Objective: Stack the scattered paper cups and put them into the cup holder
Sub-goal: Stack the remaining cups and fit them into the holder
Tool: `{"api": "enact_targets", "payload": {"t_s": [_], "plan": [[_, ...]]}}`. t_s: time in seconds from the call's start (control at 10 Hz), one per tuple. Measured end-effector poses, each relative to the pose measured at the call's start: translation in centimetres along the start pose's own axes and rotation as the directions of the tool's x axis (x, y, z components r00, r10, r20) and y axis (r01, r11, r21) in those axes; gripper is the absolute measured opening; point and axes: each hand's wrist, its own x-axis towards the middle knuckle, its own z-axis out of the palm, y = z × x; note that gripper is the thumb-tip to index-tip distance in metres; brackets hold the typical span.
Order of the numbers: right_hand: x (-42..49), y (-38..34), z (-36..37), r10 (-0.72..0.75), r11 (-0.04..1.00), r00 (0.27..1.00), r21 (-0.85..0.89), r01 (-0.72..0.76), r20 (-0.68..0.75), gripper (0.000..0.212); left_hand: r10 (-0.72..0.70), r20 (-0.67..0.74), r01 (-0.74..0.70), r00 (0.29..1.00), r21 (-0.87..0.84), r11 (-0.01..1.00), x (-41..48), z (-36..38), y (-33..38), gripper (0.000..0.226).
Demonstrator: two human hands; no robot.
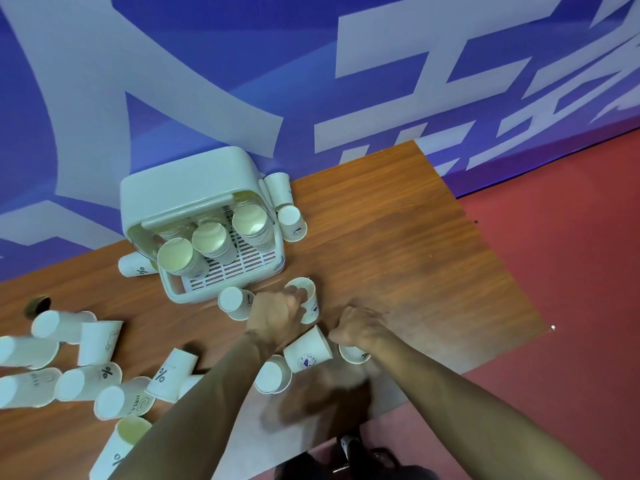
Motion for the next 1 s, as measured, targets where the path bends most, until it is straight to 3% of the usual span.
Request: {"api": "enact_targets", "payload": {"t_s": [0.1, 0.2, 0.3, 0.4, 0.5, 0.6, 0.7, 0.9, 1.0], "plan": [[1.7, -0.1, 0.3, 0.115, 0.992, 0.992, -0.051, -0.118, -0.06, 0.036, 0.089, -0.065, -0.087, 0.994, 0.039, 0.995, 0.2, 0.4, -0.1, 0.019], [3.4, 0.2, 0.6, 0.18, 0.984, 0.979, 0.025, -0.178, -0.099, 0.042, 0.107, -0.061, -0.105, 0.992, 0.038, 0.994, 0.0, 0.3, 0.2, 0.015], [4.5, 1.2, 0.5, 0.229, 0.881, 0.968, 0.446, -0.159, -0.106, 0.029, 0.129, -0.097, -0.128, 0.987, 0.018, 0.992, -0.2, -0.1, 0.6, 0.008], [5.0, 1.8, -0.1, 0.309, 0.434, 0.949, 0.879, -0.196, 0.059, 0.022, 0.122, -0.174, -0.123, 0.977, 0.004, 0.992, -0.2, -0.2, 0.9, 0.006], [5.4, 2.3, 0.2, 0.22, 0.116, 0.962, 0.974, -0.193, 0.164, 0.035, 0.107, -0.188, -0.113, 0.976, -0.016, 0.994, -0.4, -0.1, 1.3, 0.01], [5.4, 2.3, 0.7, 0.149, 0.029, 0.976, 0.986, -0.162, 0.156, 0.033, 0.001, -0.234, -0.032, 0.972, -0.129, 0.991, -0.6, -0.4, 1.6, 0.01], [5.3, 2.5, 1.2, 0.092, 0.082, 0.989, 0.989, -0.125, 0.117, 0.031, -0.049, -0.236, 0.013, 0.97, -0.149, 0.989, -1.0, -0.3, 1.3, 0.012], [5.3, 2.6, 2.0, 0.025, 0.306, 0.999, 0.951, 0.037, -0.047, 0.026, -0.04, -0.241, 0.008, 0.97, -0.131, 0.991, -1.7, -0.3, 0.6, 0.017], [5.3, 2.4, 2.3, 0.054, 0.345, 0.984, 0.928, 0.14, -0.169, 0.022, -0.059, -0.255, 0.026, 0.965, -0.134, 0.991, -2.3, -0.4, 0.3, 0.016]]}}
